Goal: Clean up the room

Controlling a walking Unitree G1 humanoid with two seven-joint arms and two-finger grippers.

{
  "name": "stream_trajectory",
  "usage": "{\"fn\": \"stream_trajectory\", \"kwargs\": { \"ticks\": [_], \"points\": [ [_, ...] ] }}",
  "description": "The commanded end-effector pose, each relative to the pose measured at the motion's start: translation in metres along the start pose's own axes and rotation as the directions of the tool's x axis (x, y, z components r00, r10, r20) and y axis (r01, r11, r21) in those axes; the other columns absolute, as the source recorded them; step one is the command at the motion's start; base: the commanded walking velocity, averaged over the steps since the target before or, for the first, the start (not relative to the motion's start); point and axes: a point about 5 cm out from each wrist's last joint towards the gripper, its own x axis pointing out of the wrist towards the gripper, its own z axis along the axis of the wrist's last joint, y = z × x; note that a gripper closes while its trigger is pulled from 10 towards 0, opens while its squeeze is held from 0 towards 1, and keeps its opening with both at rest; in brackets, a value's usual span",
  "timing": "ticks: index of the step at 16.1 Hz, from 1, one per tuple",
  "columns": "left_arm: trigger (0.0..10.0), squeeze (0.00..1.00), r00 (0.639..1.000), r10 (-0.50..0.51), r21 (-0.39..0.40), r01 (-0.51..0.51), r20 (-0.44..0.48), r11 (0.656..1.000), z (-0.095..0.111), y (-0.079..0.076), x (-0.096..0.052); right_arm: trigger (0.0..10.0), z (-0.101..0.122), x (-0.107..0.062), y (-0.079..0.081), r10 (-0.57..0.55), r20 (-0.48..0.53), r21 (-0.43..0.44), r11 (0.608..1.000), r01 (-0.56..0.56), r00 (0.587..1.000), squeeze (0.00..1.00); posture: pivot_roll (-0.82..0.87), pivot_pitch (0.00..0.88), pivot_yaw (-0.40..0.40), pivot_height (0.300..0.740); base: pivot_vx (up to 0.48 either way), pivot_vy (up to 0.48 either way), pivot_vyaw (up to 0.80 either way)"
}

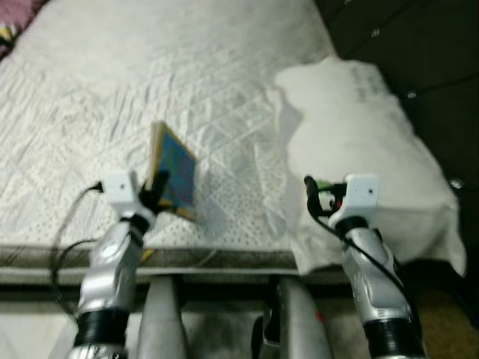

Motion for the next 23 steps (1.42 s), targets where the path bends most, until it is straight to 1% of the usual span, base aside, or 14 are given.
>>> {"fn": "stream_trajectory", "kwargs": {
  "ticks": [1, 3, 4, 5, 6, 7, 10, 12, 13, 14, 15, 17, 20, 23],
  "points": [
    [10.0, 0.0, 0.999, -0.026, -0.098, 0.023, -0.025, 0.995, 0.0, -0.004, 0.01, 10.0, 0.002, 0.0, -0.001, 0.001, 0.002, -0.003, 1.0, -0.001, 1.0, 0.0, 0.02, 0.126, -0.066, 0.592, 0.0, 0.0, 0.0],
    [10.0, 0.0, 0.999, -0.046, -0.179, 0.044, -0.006, 0.983, 0.001, -0.009, 0.02, 10.0, 0.004, -0.001, -0.002, 0.004, 0.009, -0.012, 1.0, -0.004, 1.0, 0.0, -0.01, 0.127, -0.067, 0.573, 0.0, 0.0, 0.0],
    [10.0, 0.0, 0.999, -0.039, -0.236, 0.036, -0.009, 0.971, 0.001, -0.012, 0.027, 10.0, 0.007, -0.003, -0.006, -0.001, 0.019, -0.023, 1.0, 0.002, 1.0, 0.0, -0.03, 0.128, -0.066, 0.563, 0.0, 0.0, 0.0],
    [10.0, 0.0, 1.0, -0.026, -0.302, 0.026, 0.002, 0.953, 0.001, -0.017, 0.036, 10.0, 0.01, -0.01, -0.016, -0.015, 0.026, -0.057, 0.998, 0.016, 1.0, 0.0, -0.05, 0.13, -0.068, 0.559, 0.0, 0.0, 0.0],
    [10.0, 0.0, 1.0, -0.029, -0.339, 0.03, 0.01, 0.94, 0.001, -0.02, 0.04, 10.0, 0.011, -0.013, -0.019, -0.019, 0.027, -0.064, 0.998, 0.02, 0.999, 0.0, -0.06, 0.13, -0.069, 0.559, 0.0, 0.0, 0.0],
    [10.0, 0.0, 0.999, -0.033, -0.421, 0.029, -0.003, 0.907, -0.003, -0.026, 0.047, 10.0, 0.012, -0.019, -0.028, -0.03, 0.023, -0.081, 0.996, 0.031, 0.999, 0.0, -0.09, 0.135, -0.079, 0.559, 0.0, 0.0, 0.0],
    [10.0, 0.0, 0.999, -0.009, -0.484, -0.015, -0.047, 0.875, -0.016, -0.035, 0.052, 10.0, 0.015, -0.024, -0.031, -0.023, 0.023, -0.096, 0.995, 0.025, 0.999, 0.0, -0.1, 0.137, -0.087, 0.559, 0.0, 0.0, 0.0],
    [10.0, 0.0, 0.995, -0.013, -0.548, -0.046, -0.104, 0.835, -0.031, -0.041, 0.054, 10.0, 0.023, -0.024, -0.023, 0.027, 0.047, -0.106, 0.994, -0.022, 0.999, 0.0, -0.11, 0.136, -0.089, 0.559, 0.0, 0.0, 0.0],
    [10.0, 0.0, 0.992, -0.039, -0.565, -0.037, -0.123, 0.825, -0.035, -0.048, 0.056, 10.0, 0.031, -0.026, -0.014, 0.093, 0.065, -0.115, 0.99, -0.085, 0.994, 0.0, -0.12, 0.138, -0.091, 0.559, 0.0, 0.0, 0.0],
    [10.0, 0.0, 0.991, -0.043, -0.572, -0.039, -0.129, 0.819, -0.036, -0.05, 0.057, 10.0, 0.033, -0.027, -0.01, 0.122, 0.067, -0.119, 0.986, -0.113, 0.99, 0.0, -0.12, 0.138, -0.091, 0.559, 0.0, 0.0, 0.0],
    [10.0, 0.0, 0.989, -0.059, -0.572, -0.031, -0.139, 0.82, -0.038, -0.055, 0.06, 10.0, 0.034, -0.033, -0.001, 0.185, 0.061, -0.123, 0.977, -0.176, 0.981, 0.0, -0.13, 0.14, -0.088, 0.559, 0.0, 0.0, 0.0],
    [10.0, 0.0, 0.987, -0.061, -0.56, -0.032, -0.146, 0.828, -0.039, -0.057, 0.062, 10.0, 0.033, -0.039, 0.004, 0.211, 0.053, -0.112, 0.972, -0.205, 0.976, 0.0, -0.14, 0.142, -0.085, 0.559, 0.0, 0.0, 0.0],
    [10.0, 0.0, 0.985, -0.057, -0.559, -0.044, -0.161, 0.828, -0.041, -0.057, 0.063, 10.0, 0.033, -0.043, 0.005, 0.212, 0.047, -0.114, 0.972, -0.206, 0.976, 0.0, -0.15, 0.144, -0.076, 0.559, 0.0, 0.0, 0.0],
    [10.0, 0.0, 0.977, -0.066, -0.525, -0.053, -0.205, 0.85, -0.051, -0.056, 0.06, 10.0, 0.034, -0.043, 0.004, 0.21, 0.047, -0.121, 0.972, -0.203, 0.977, 0.0, -0.15, 0.146, -0.073, 0.559, 0.0, 0.0, 0.0]
  ]
}}
